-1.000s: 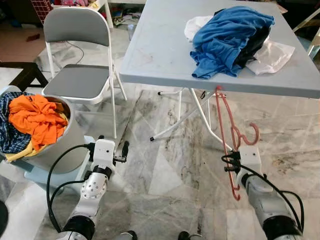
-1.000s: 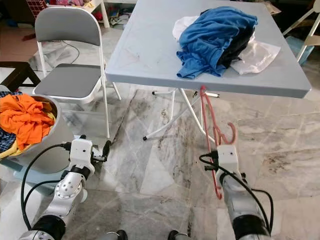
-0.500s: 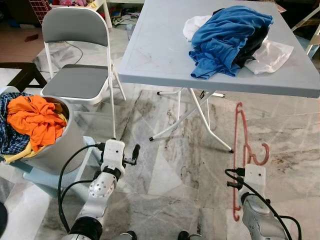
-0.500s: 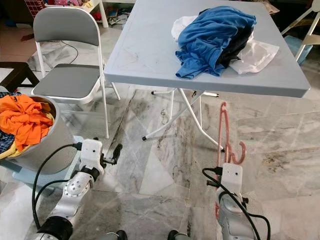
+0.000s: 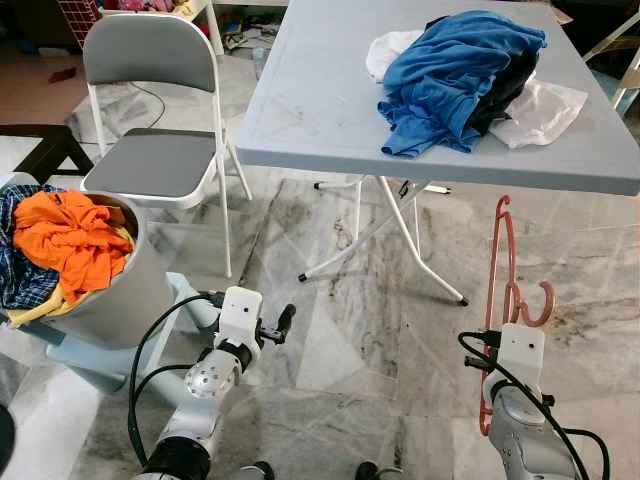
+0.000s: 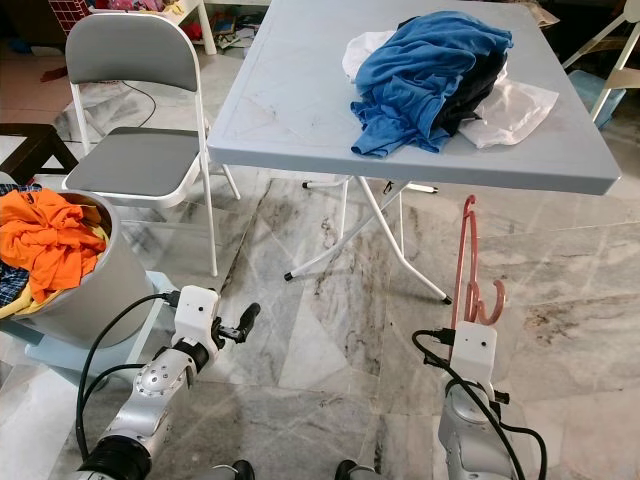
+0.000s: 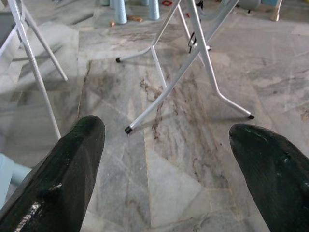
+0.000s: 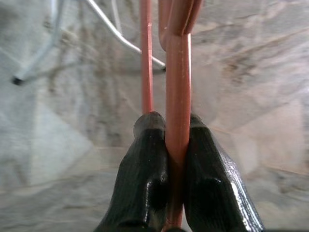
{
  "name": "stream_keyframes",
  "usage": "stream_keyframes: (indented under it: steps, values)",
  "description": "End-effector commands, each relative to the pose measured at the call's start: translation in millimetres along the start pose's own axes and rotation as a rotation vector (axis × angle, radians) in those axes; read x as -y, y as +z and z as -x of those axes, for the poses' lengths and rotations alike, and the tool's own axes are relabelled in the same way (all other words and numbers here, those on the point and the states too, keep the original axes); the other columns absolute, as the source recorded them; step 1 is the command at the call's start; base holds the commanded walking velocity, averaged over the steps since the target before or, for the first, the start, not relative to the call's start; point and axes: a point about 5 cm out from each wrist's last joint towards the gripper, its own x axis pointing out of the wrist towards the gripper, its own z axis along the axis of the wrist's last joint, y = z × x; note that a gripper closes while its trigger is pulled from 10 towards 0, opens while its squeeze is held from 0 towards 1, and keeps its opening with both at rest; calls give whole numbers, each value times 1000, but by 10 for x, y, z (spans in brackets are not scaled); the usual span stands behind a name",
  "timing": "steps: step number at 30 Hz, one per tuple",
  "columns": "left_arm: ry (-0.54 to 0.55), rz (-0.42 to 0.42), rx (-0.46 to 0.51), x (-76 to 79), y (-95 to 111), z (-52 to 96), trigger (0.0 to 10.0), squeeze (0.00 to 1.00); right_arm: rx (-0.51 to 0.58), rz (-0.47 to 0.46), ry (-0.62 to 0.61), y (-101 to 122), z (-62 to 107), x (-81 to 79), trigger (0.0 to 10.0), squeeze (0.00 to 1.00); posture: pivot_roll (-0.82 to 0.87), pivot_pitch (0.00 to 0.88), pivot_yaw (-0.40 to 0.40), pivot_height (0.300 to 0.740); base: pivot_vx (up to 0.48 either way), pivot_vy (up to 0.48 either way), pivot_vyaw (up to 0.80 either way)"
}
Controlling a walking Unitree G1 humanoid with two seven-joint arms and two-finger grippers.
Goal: Hang hanger
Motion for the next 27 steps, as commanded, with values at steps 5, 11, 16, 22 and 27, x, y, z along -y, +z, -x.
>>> stream_keyframes:
  steps: [5, 11, 16, 22, 27]
  values:
    - [-50, 2, 9, 15, 34, 5, 10000, 0, 6, -9, 3, 21, 3, -8, 10000, 0, -15, 169, 8, 740, 0, 0, -478]
    - [-71, 25, 14, 27, 52, 3, 10000, 0, 6, -13, 10, 31, 9, -24, 10000, 0, -17, 167, 13, 740, 42, 0, -800]
    - [-86, 31, 11, 37, 50, 2, 10000, 0, -1, -17, 11, 20, 7, -37, 10000, 0, -22, 167, 16, 740, 287, 0, -800]
    - [-99, 35, 6, 53, 54, -8, 10000, 0, -13, -16, 9, 16, -15, -57, 10000, 0, -24, 169, 20, 740, 295, 0, -792]
    - [-103, 37, 7, 60, 62, -18, 10000, 0, -21, -21, -1, 20, -31, -53, 10000, 0, -28, 174, 18, 740, 294, 0, -788]
